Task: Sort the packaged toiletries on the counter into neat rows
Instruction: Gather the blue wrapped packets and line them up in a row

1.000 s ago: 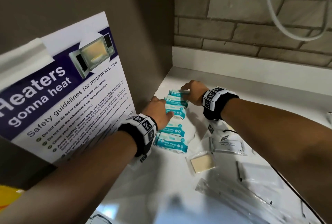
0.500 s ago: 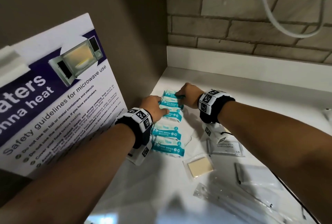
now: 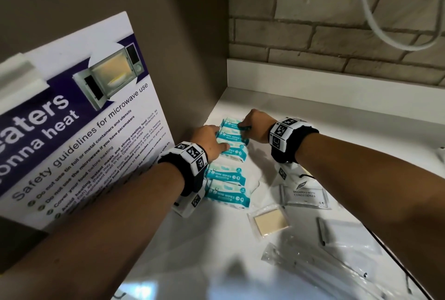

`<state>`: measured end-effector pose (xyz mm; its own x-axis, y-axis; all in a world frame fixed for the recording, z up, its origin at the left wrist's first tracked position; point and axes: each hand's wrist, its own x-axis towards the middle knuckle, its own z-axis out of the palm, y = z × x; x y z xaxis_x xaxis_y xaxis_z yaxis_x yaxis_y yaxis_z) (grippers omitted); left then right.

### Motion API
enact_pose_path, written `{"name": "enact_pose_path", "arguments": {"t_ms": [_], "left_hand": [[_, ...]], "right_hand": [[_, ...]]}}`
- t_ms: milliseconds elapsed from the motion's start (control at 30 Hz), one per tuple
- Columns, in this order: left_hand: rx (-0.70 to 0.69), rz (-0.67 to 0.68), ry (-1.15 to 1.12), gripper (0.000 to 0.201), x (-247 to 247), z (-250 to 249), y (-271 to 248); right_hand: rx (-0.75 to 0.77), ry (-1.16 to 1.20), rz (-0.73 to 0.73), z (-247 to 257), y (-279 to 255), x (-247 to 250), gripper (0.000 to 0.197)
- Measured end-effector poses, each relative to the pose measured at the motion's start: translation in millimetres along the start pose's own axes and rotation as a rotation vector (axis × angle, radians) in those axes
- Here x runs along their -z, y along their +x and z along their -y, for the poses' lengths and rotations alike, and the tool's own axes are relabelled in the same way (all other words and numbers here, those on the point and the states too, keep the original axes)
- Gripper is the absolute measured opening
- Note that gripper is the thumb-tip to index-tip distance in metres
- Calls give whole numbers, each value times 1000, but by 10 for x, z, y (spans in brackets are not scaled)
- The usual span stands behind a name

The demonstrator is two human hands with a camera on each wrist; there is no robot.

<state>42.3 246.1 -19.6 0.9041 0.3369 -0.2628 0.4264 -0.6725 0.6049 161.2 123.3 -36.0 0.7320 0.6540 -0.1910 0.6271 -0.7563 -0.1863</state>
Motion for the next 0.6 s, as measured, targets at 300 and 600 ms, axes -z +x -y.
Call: {"name": "enact_pose_path", "arguments": {"t_ms": [300,600], "left_hand": [[-92,-56,76,42,25,51,-113],[-128,50,395,54,23,246,-785]], "right_hand": [[96,47,-92,137,-301,73,40],[228,138,122,453,-913,-43,33]]}}
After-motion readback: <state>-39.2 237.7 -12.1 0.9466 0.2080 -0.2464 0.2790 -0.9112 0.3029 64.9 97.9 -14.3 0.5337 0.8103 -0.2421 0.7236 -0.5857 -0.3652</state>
